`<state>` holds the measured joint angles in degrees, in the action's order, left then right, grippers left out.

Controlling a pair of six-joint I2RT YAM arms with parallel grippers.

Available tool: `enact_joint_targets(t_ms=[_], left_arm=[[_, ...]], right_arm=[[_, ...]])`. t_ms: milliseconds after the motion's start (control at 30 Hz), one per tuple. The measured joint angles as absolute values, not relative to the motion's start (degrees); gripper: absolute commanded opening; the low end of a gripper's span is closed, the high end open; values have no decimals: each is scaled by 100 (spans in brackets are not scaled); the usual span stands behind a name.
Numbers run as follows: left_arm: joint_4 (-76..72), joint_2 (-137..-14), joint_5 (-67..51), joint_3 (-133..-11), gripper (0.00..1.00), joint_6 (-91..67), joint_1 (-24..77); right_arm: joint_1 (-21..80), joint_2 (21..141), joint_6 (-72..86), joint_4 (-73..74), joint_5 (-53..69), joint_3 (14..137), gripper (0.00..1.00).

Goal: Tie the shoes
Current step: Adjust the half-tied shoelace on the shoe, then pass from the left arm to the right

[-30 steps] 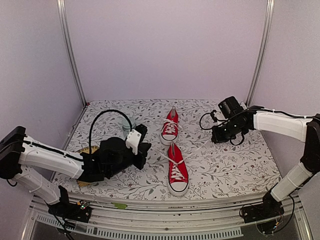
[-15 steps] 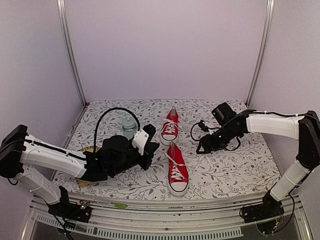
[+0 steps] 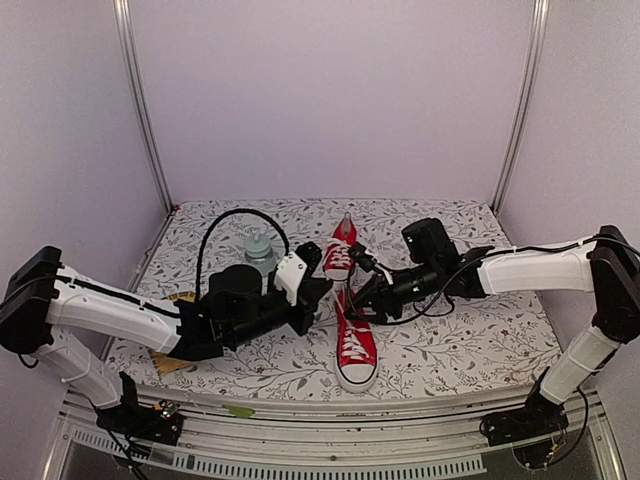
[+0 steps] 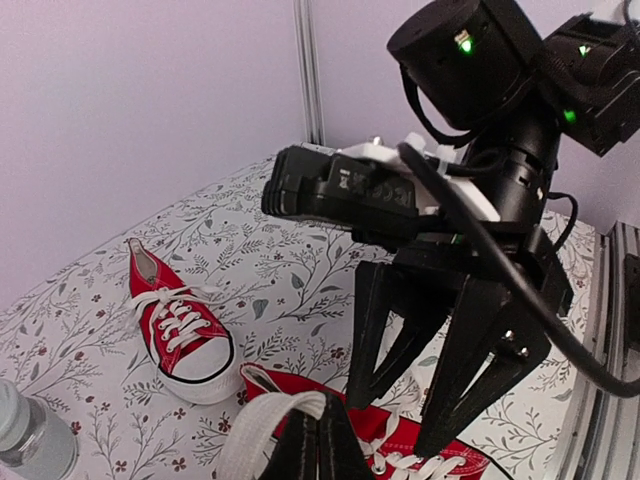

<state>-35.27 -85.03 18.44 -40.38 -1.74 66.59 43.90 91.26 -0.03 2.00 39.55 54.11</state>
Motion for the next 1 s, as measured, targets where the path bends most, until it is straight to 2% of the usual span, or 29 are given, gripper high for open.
enact_joint_targets(t_ms=[133,233,300,400,433,567,600,667,867,933,1000], left_arm=[[-3594,-8536,1817,-4038,0,-176,6661],[-3632,-8558,1820,-4038,0,-176,6661],[-3662,-8560,1820,-4040,0,-176,6661],[-3693,-8565,1817,-4040,0,-178,6661],[-3704,-8565,1817,-4040,0,-191,6661],[-3754,-8562,1791,-4027,0,-322,6661],[-3798,-8556,1732,-3990,5,-368,6661],[-3837,-8499,1387,-3830,23,-336,6667],[-2630,-8497,386,-3962,57,545,7308],[-1940,-8552,174,-4206,64,832,7533],[-1288,-8580,36,-4438,66,1033,7686]], right_arm=[[4388,9362,-67,-167,4003,5349,48],[4388,9535,-104,-412,3999,5349,39],[4388,9644,-123,-521,3977,5354,29],[4388,9826,-117,-600,3942,5371,6],[4388,9852,-130,-598,3916,5371,3],[4388,9826,-134,-587,3789,5369,1],[4388,9795,-130,-587,3758,5354,1],[4388,9686,-130,-574,3651,5290,1],[4388,9411,-266,-567,3472,5089,1],[4388,9413,-351,-578,3448,5087,1],[4388,9413,-438,-622,3433,5081,1]])
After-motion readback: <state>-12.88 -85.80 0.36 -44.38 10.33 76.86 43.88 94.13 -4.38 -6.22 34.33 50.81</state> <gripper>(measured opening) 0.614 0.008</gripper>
